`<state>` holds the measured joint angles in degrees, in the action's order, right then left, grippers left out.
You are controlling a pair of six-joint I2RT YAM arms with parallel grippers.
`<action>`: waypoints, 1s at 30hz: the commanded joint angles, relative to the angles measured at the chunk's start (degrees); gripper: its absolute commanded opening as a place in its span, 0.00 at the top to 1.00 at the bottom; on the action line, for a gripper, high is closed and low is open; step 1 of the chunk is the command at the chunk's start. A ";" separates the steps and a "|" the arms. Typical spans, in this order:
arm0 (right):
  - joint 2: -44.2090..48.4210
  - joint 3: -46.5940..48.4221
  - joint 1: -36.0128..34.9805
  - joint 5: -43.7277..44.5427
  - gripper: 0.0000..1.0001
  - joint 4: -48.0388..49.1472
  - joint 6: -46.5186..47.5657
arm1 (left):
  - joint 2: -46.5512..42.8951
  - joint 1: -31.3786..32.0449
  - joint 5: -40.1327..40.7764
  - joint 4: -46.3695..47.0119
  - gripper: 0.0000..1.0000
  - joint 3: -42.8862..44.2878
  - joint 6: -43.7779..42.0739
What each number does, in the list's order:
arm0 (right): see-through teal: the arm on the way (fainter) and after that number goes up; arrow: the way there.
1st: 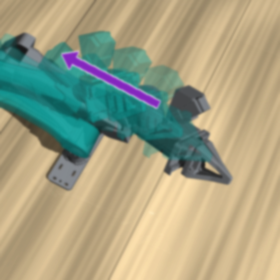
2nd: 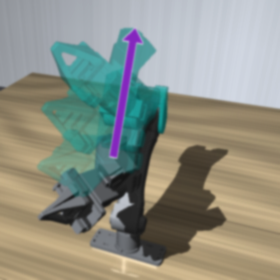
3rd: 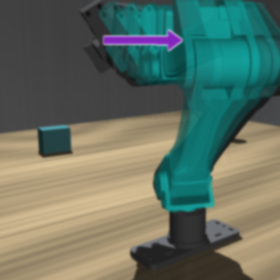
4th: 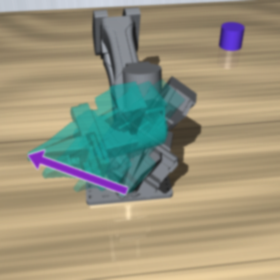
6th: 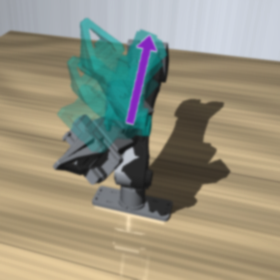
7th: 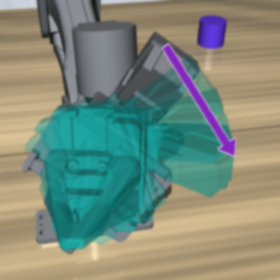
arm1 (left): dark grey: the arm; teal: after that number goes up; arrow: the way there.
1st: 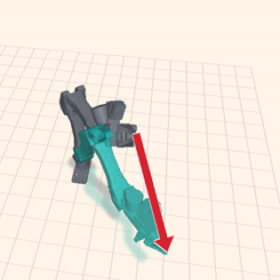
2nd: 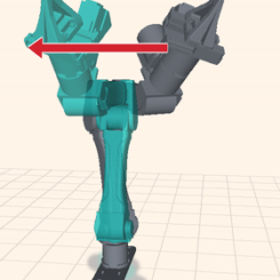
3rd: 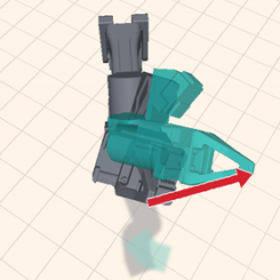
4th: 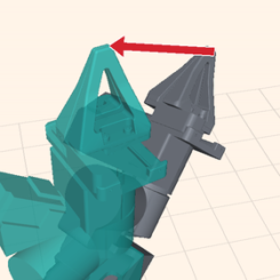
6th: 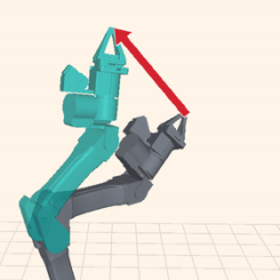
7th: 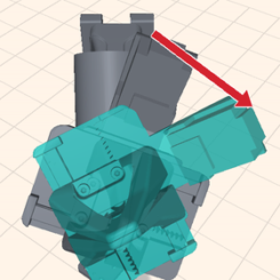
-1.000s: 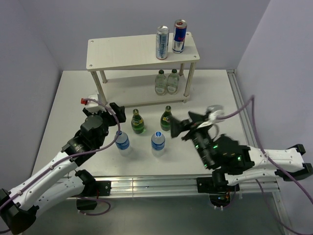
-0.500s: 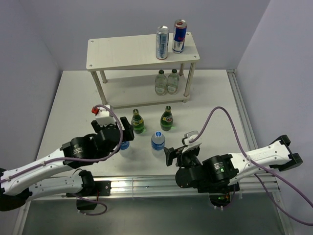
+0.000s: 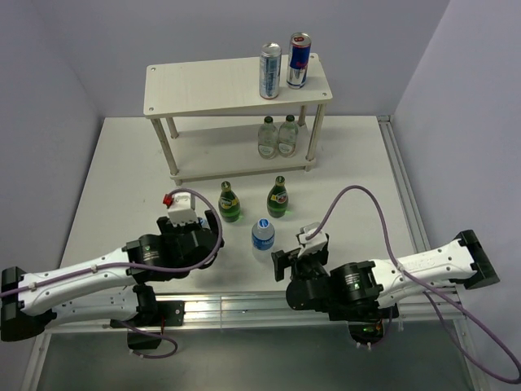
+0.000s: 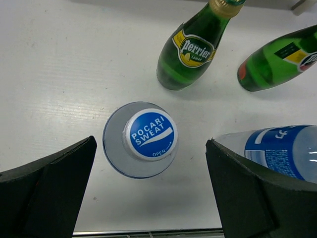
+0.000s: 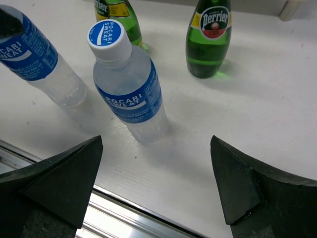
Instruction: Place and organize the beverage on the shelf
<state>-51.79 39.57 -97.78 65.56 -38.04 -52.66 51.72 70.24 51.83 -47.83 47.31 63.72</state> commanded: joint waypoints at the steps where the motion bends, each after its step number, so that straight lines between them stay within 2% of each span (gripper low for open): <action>1: -1.99 -1.34 2.67 -4.38 0.04 7.63 0.98 | 1.88 0.43 0.64 5.02 0.01 -2.04 2.28; 8: -10.08 -1.34 5.84 -6.41 0.02 10.00 -0.68 | 4.61 0.51 2.48 7.66 0.01 -5.91 5.01; 12: -14.21 -3.53 10.31 -8.60 0.01 15.62 0.81 | 6.19 0.51 3.36 9.42 0.01 -6.88 5.18; 14: -15.09 -4.32 11.64 -9.39 0.01 19.82 2.64 | 6.63 0.43 3.80 10.65 0.12 -7.67 4.75; 17: -16.85 -4.77 13.84 -9.75 0.01 24.05 5.10 | 7.77 0.34 3.98 13.73 0.17 -8.55 3.43; 23: -21.24 -2.14 16.65 -11.51 0.01 30.74 10.38 | 9.89 0.34 5.21 15.31 0.13 -8.73 3.07; 30: -27.39 0.86 16.92 -12.03 0.01 32.68 11.71 | 9.01 -0.10 5.65 16.63 0.14 -10.13 2.72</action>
<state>-78.19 37.80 -81.23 52.97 -9.02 -42.02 61.52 70.30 56.95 -34.81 37.98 66.65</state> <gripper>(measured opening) 0.991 0.855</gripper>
